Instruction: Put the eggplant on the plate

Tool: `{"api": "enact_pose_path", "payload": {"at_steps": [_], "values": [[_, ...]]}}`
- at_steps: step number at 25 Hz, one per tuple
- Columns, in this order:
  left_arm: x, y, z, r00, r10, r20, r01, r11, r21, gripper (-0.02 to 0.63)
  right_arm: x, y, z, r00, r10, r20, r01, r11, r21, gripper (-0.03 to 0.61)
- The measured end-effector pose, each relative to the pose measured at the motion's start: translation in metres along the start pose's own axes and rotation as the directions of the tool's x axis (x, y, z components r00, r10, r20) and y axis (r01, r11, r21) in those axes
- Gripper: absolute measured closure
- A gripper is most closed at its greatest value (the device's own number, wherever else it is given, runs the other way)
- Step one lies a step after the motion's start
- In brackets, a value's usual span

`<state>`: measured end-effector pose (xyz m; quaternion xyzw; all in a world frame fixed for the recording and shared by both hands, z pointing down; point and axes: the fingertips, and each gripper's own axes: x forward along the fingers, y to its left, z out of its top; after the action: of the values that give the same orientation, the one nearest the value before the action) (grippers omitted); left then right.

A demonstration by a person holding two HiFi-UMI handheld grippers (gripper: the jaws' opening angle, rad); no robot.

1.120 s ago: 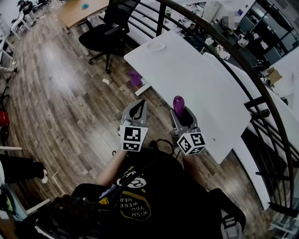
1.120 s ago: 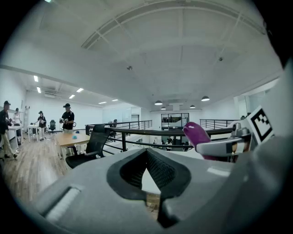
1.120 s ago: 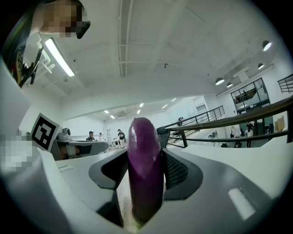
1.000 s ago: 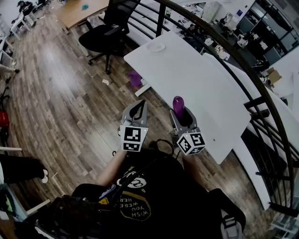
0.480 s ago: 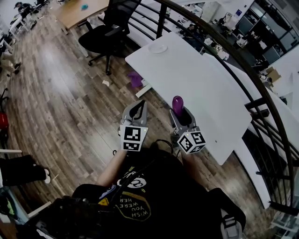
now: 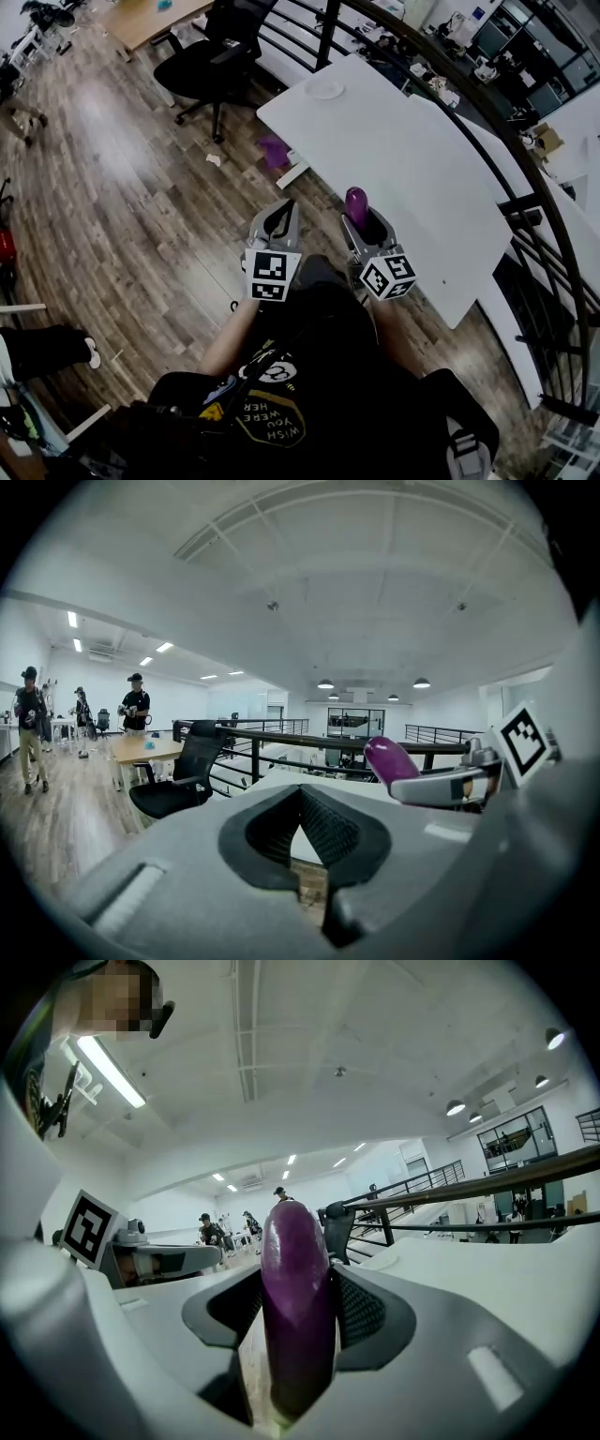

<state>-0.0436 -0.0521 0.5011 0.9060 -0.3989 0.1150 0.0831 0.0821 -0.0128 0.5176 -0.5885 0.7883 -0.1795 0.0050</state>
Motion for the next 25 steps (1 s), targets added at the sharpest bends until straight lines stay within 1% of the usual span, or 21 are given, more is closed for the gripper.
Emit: {"api": "enact_pose_path", "payload": {"at_steps": [2, 5, 8, 10, 11, 13, 15, 18, 21, 23, 25], "values": [[-0.004, 0.002, -0.002, 1.0, 0.004, -0.004, -0.004, 1.0, -0.004, 0.607, 0.006, 0.002, -0.002, 1.0, 0.008, -0.013, -0.008, 1.0, -0.008, 0.348], [-0.013, 0.001, 0.001, 1.0, 0.025, -0.007, -0.025, 1.0, -0.006, 0.607, 0.005, 0.004, 0.007, 1.0, 0.028, -0.014, -0.028, 1.0, -0.012, 0.348], [0.004, 0.025, 0.003, 0.999, 0.045, -0.008, -0.045, 0.999, -0.022, 0.607, 0.031, -0.004, 0.014, 0.999, 0.043, -0.01, -0.043, 0.999, -0.016, 0.348], [0.012, 0.04, -0.002, 0.999, 0.05, -0.018, -0.05, 0.998, -0.028, 0.607, 0.048, -0.006, 0.01, 0.998, 0.05, -0.026, -0.05, 0.999, -0.018, 0.348], [0.015, 0.04, -0.004, 0.998, 0.05, -0.023, -0.051, 0.998, -0.028, 0.607, 0.052, -0.01, 0.007, 0.998, 0.055, -0.039, -0.056, 0.998, -0.02, 0.349], [0.032, 0.036, 0.0, 0.998, 0.049, -0.027, -0.049, 0.998, -0.026, 0.607, 0.062, -0.028, 0.008, 0.995, 0.07, -0.064, -0.072, 0.997, -0.028, 0.35], [0.062, 0.035, 0.014, 0.999, 0.047, -0.016, -0.047, 0.999, -0.026, 0.607, 0.08, -0.051, 0.018, 0.993, 0.086, -0.086, -0.09, 0.995, -0.046, 0.35], [0.108, 0.043, 0.03, 0.999, 0.046, -0.003, -0.046, 0.998, -0.038, 0.607, 0.118, -0.084, 0.025, 0.986, 0.108, -0.127, -0.121, 0.988, -0.099, 0.35], [0.134, 0.047, 0.032, 0.998, 0.053, -0.024, -0.054, 0.998, -0.031, 0.607, 0.157, -0.117, 0.013, 0.969, 0.113, -0.22, -0.158, 0.968, -0.198, 0.35], [0.141, 0.049, 0.035, 0.997, 0.067, -0.035, -0.068, 0.997, -0.027, 0.607, 0.186, -0.138, 0.004, 0.95, 0.113, -0.29, -0.195, 0.942, -0.273, 0.35], [0.146, 0.051, 0.038, 0.996, 0.081, -0.042, -0.082, 0.996, -0.037, 0.607, 0.216, -0.158, -0.006, 0.925, 0.113, -0.363, -0.245, 0.907, -0.342, 0.349]]}}
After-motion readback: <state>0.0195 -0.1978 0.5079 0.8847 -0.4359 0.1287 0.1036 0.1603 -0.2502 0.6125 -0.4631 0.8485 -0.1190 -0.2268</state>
